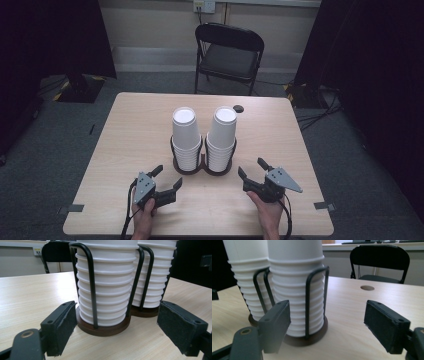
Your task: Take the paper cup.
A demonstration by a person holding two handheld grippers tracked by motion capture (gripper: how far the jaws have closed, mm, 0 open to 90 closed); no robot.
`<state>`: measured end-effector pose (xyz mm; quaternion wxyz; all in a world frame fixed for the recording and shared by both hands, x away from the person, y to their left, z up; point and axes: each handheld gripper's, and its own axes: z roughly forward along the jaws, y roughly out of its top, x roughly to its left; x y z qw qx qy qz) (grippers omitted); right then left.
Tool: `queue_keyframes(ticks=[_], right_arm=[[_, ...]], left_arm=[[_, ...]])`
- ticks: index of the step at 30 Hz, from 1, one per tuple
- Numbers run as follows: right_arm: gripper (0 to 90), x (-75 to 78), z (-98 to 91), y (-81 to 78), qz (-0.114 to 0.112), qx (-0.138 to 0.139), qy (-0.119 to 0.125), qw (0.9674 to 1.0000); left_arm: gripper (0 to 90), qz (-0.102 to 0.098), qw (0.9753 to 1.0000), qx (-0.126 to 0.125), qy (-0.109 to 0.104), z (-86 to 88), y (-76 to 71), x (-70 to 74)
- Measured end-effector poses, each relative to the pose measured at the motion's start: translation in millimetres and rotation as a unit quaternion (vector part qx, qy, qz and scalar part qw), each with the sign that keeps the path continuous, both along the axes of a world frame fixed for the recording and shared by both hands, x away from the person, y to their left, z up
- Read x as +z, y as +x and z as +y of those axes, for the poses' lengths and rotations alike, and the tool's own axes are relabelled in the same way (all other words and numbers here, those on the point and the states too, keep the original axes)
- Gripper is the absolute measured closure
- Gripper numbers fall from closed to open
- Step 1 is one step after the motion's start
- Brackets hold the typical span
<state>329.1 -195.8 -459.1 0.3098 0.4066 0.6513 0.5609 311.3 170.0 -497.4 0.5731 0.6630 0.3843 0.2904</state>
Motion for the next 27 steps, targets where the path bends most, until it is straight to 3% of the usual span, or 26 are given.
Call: queue_keyframes(ticks=[8,16,27], right_arm=[[18.2,26.5,6.2,7.7,-0.024,0.019,0.015,0.9994],[17.7,45.5,12.3,16.8,-0.018,0.043,0.013,0.9988],[13.5,69.1,22.7,37.2,-0.014,0.072,0.026,0.997]], left_arm=[[16.0,0.002,1.0,-0.002,0.001,-0.8,-0.1,0.0],[16.0,0.004,0.9999,-0.016,0.002,-0.4,0.9,0.1],[16.0,0.001,0.9999,-0.009,0.005,-1.0,-0.2,0.1]])
